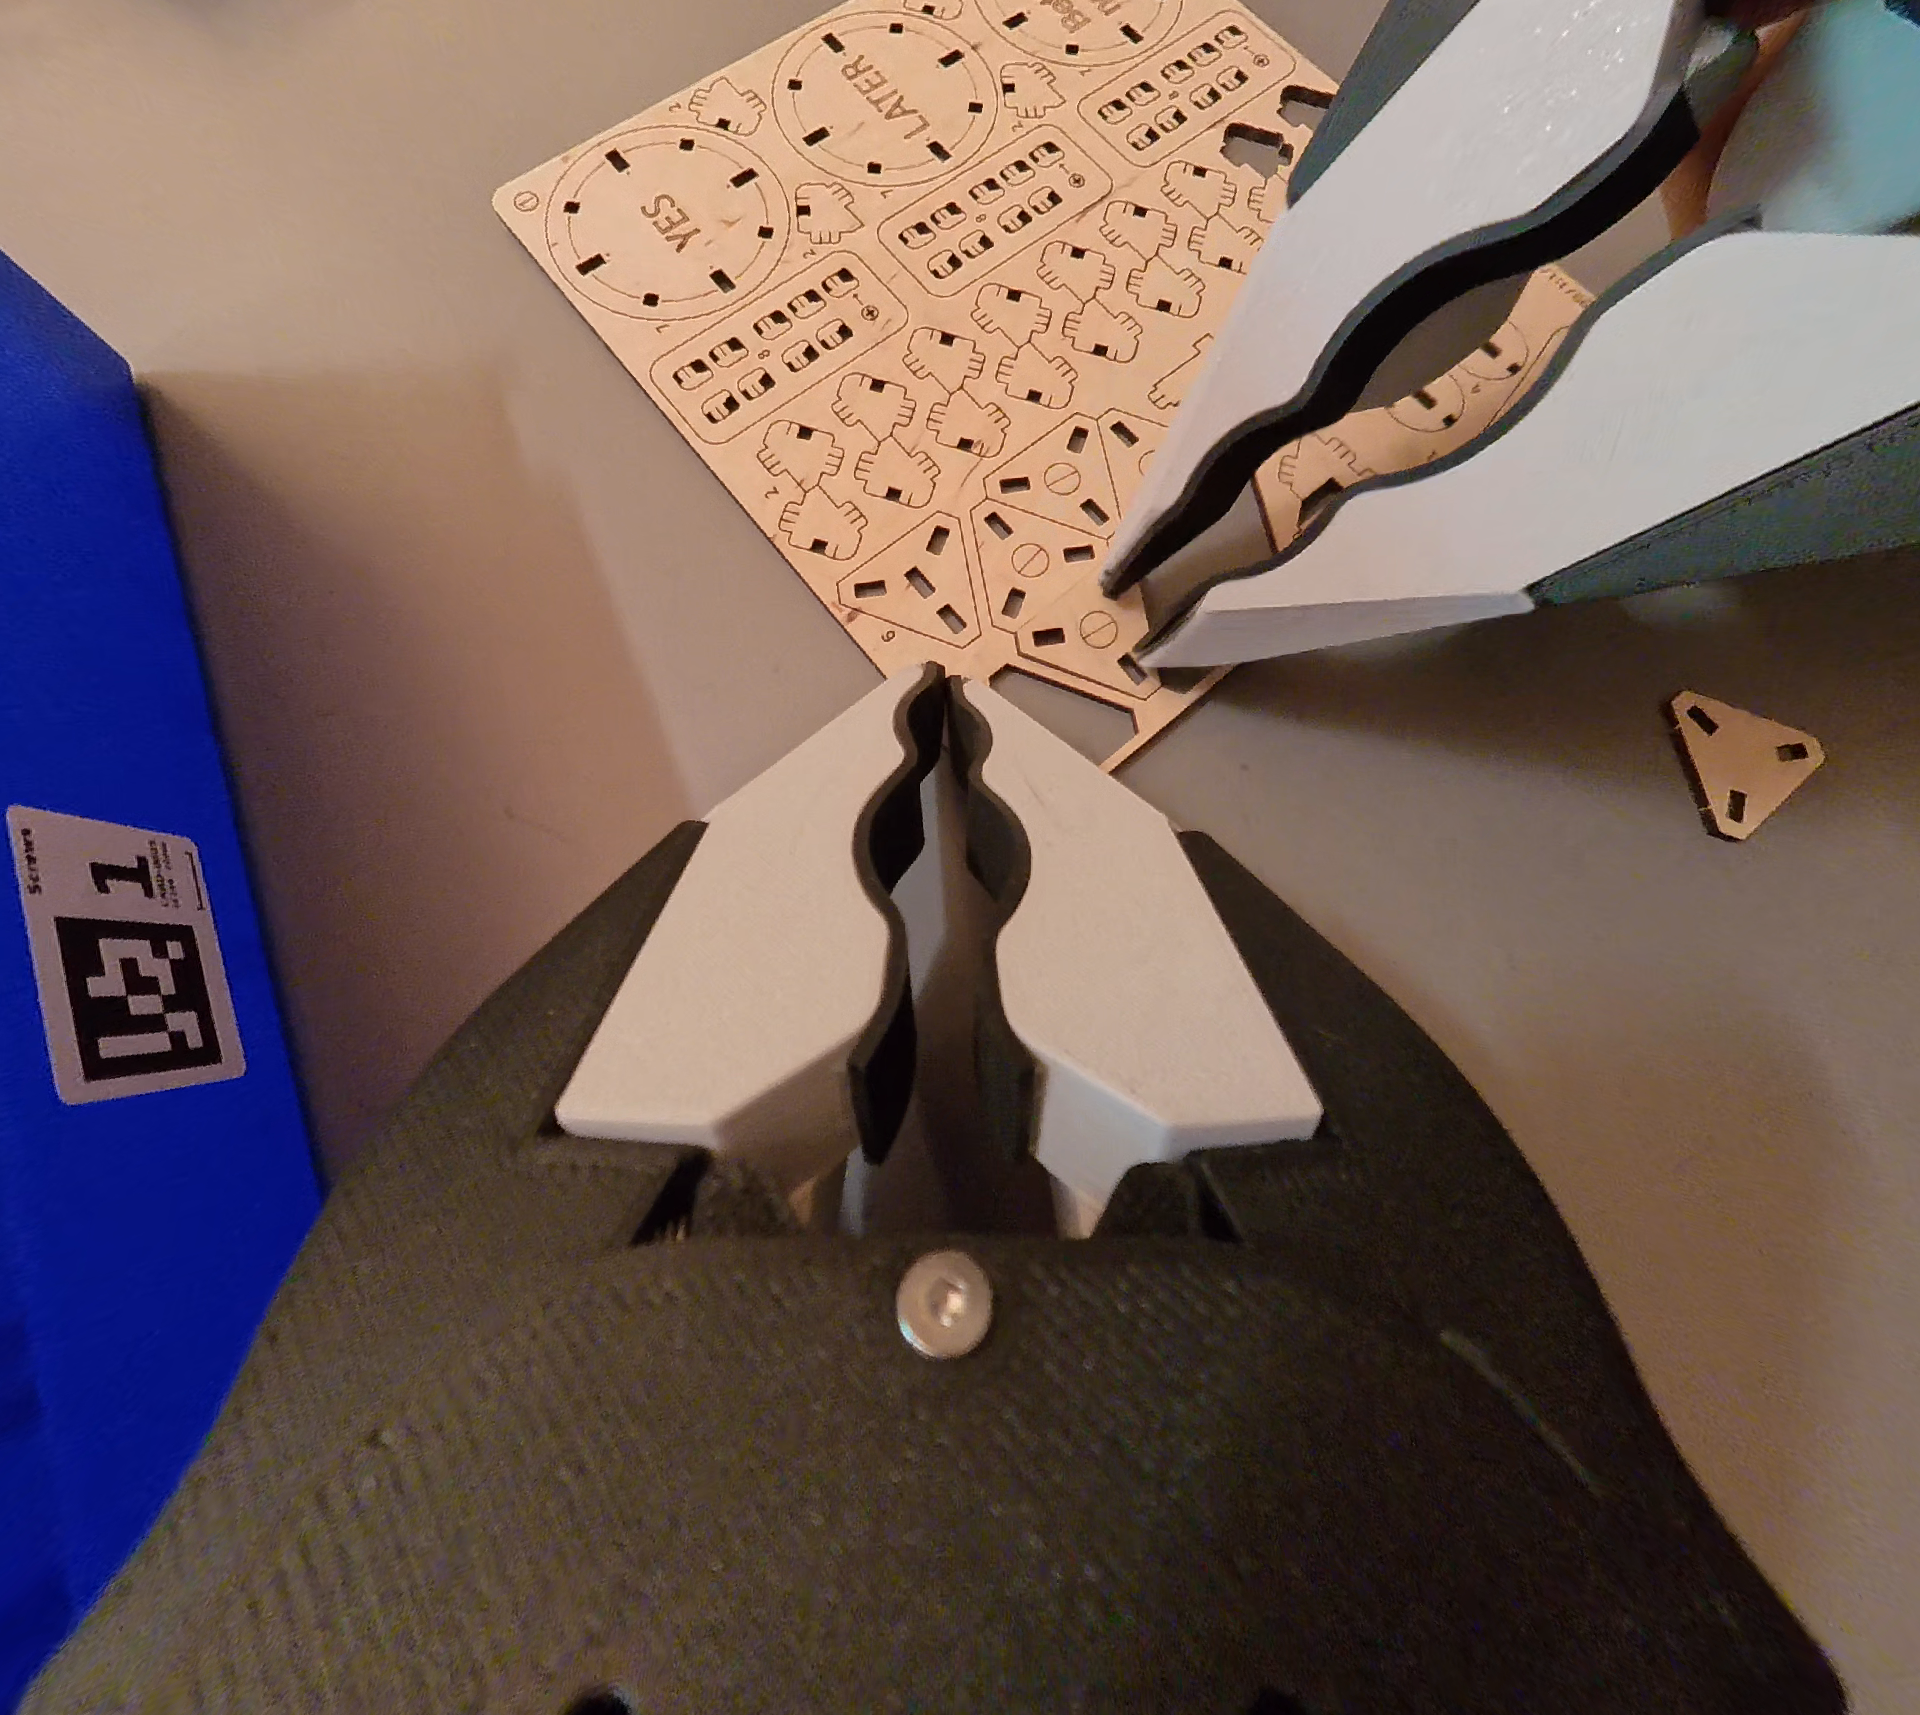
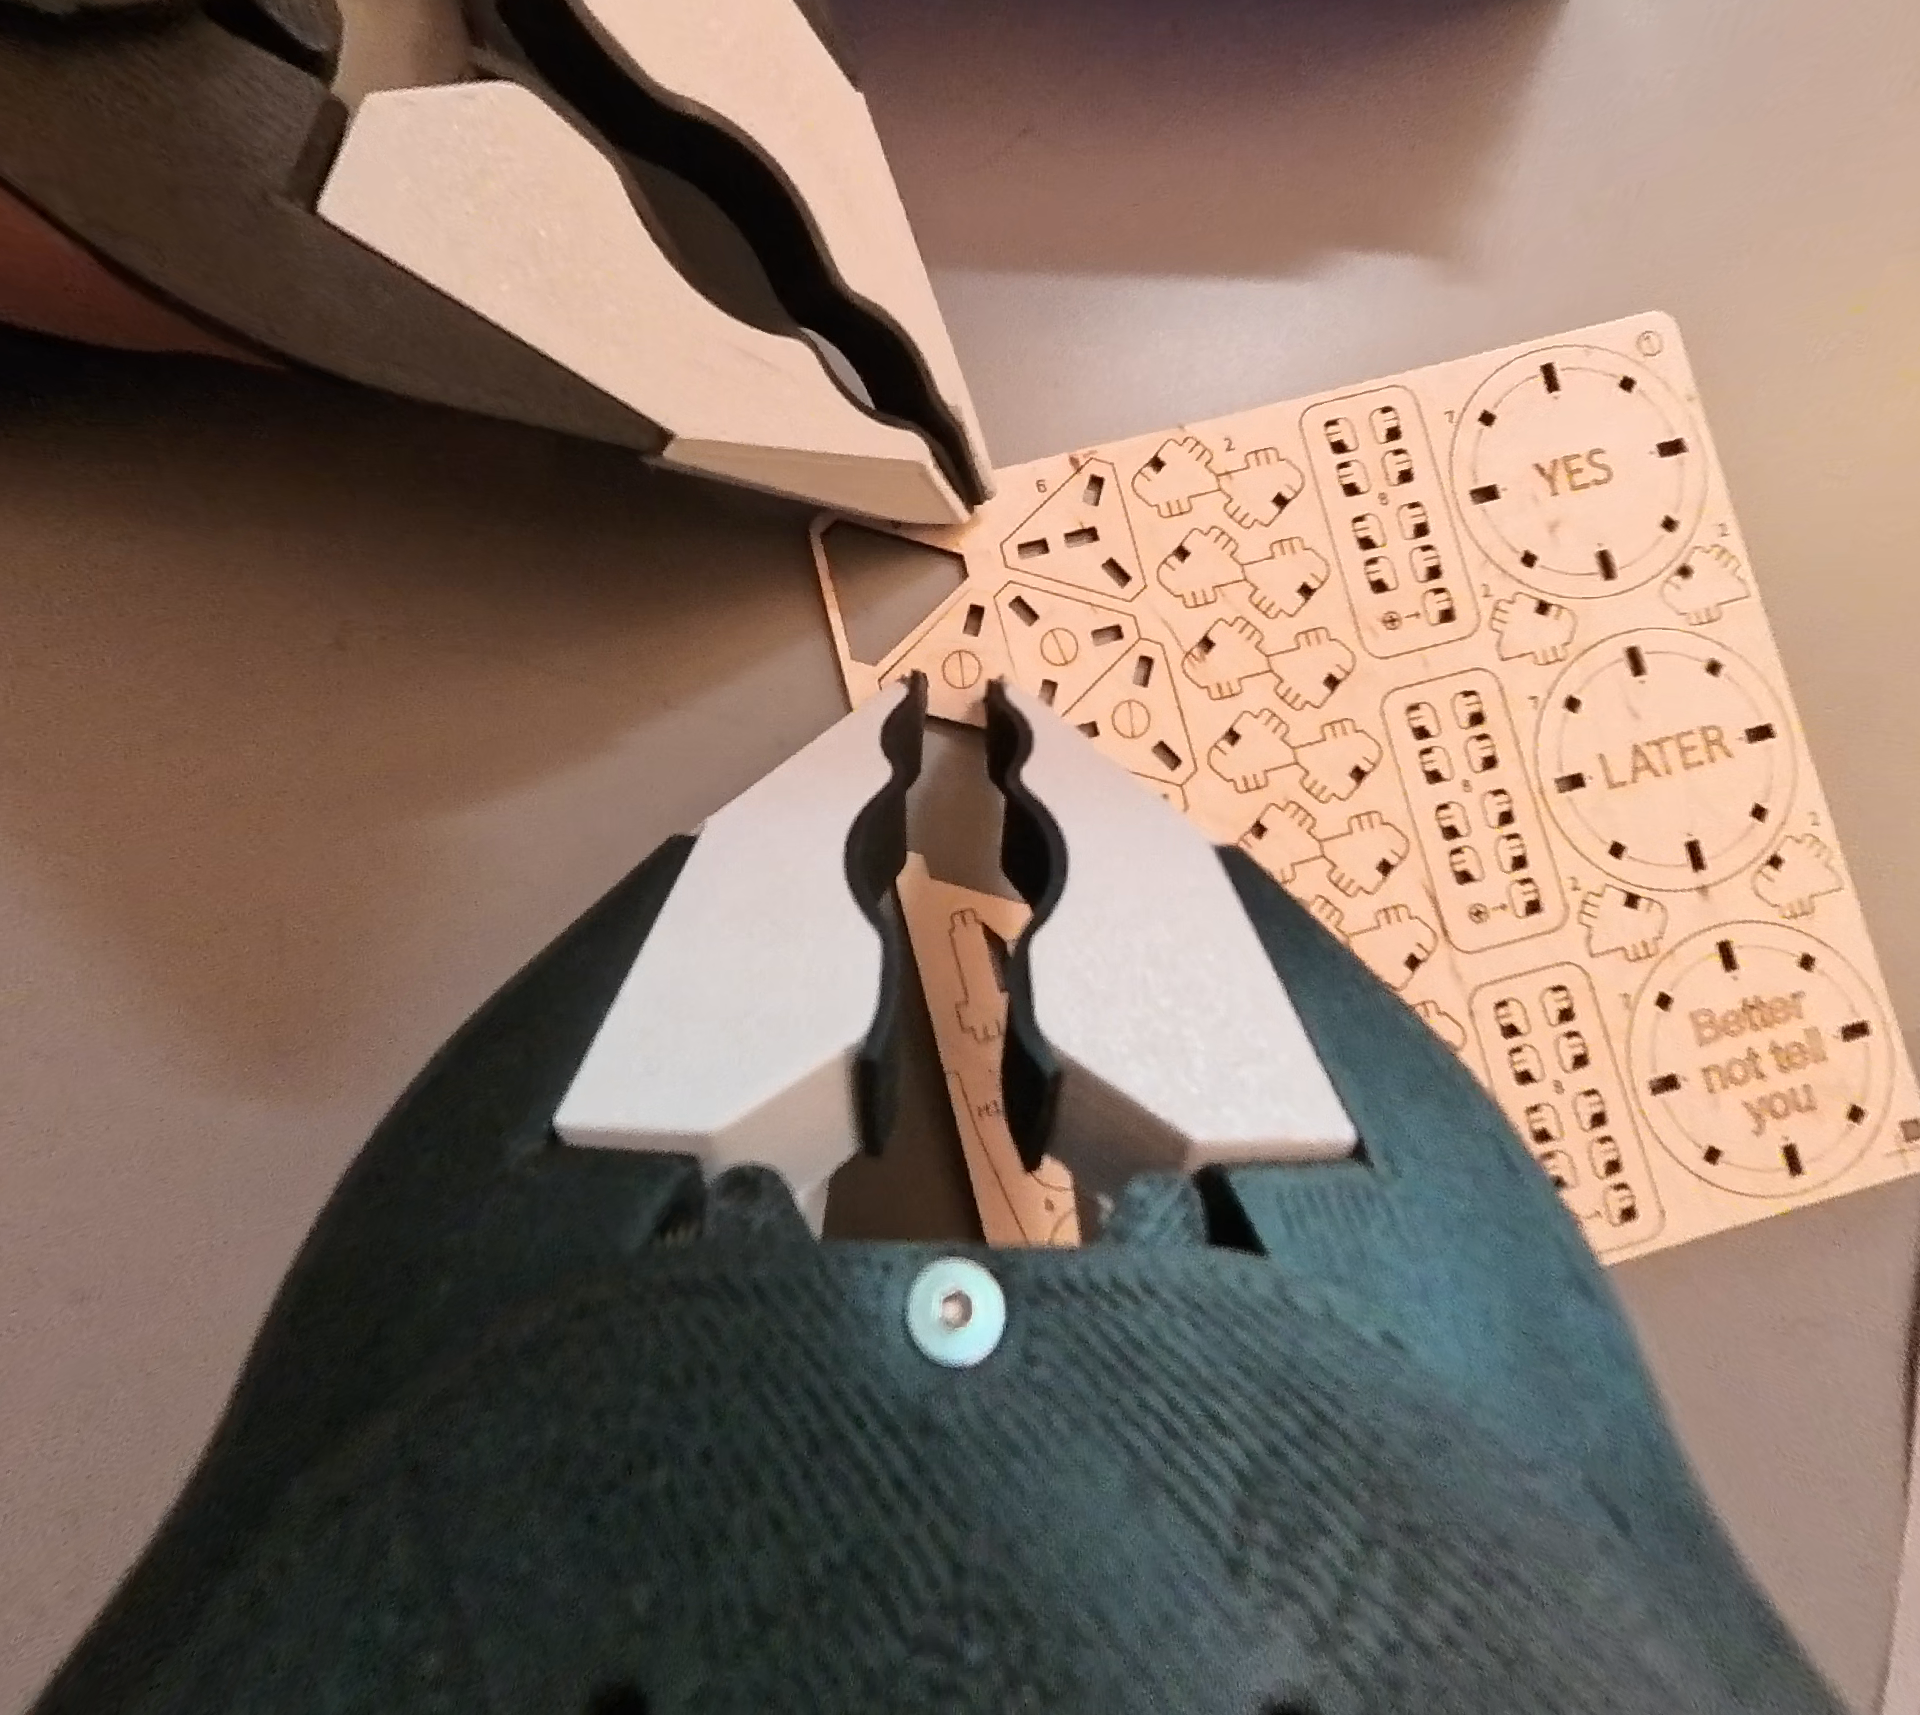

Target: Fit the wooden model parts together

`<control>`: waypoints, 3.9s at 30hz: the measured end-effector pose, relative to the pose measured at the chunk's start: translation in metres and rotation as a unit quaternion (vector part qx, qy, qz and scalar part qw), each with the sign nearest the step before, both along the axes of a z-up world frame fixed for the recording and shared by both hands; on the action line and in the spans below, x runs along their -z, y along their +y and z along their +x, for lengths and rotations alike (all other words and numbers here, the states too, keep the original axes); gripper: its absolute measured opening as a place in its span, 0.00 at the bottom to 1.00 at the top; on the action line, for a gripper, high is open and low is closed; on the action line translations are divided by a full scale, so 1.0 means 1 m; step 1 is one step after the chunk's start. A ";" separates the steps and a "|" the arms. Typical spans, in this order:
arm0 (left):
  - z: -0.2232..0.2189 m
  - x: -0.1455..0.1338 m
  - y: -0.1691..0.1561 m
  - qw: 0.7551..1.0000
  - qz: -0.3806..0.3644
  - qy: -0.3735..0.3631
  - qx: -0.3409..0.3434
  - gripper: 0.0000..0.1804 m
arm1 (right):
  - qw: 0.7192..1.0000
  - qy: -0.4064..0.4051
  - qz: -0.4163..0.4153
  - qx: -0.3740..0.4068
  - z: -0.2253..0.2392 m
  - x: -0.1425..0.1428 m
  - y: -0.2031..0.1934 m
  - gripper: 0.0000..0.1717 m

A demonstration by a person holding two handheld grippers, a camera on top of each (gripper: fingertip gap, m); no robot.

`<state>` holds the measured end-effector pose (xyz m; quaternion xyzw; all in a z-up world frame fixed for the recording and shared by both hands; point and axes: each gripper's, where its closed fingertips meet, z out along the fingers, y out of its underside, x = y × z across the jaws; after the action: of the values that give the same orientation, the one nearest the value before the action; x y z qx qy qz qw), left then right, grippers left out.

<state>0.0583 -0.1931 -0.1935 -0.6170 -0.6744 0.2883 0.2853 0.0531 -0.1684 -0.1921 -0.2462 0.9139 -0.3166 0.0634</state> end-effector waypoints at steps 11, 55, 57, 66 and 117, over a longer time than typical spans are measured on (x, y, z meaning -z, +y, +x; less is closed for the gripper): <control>0.000 0.000 0.000 1.000 0.000 0.000 0.000 0.00 | 1.000 0.001 -0.015 0.025 0.002 0.002 -0.016 0.00; 0.000 0.000 0.000 1.000 -0.005 0.000 0.000 0.00 | 0.997 -0.039 -0.004 0.072 -0.009 -0.002 -0.006 0.00; 0.000 0.000 0.000 1.000 -0.006 0.000 0.000 0.00 | 0.996 -0.041 -0.014 0.075 -0.011 -0.011 -0.007 0.00; 0.000 0.000 0.000 1.000 0.002 0.000 0.000 0.00 | 0.995 -0.007 0.020 0.095 -0.020 -0.013 0.047 0.07; -0.006 -0.008 0.021 0.998 0.023 0.029 0.046 0.00 | 0.995 0.046 -0.057 0.065 -0.006 -0.010 0.001 0.15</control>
<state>0.0522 -0.1717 -0.1851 -0.6320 -0.6434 0.2770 0.3315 0.0466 -0.1677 -0.1817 -0.2042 0.9101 -0.3603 -0.0133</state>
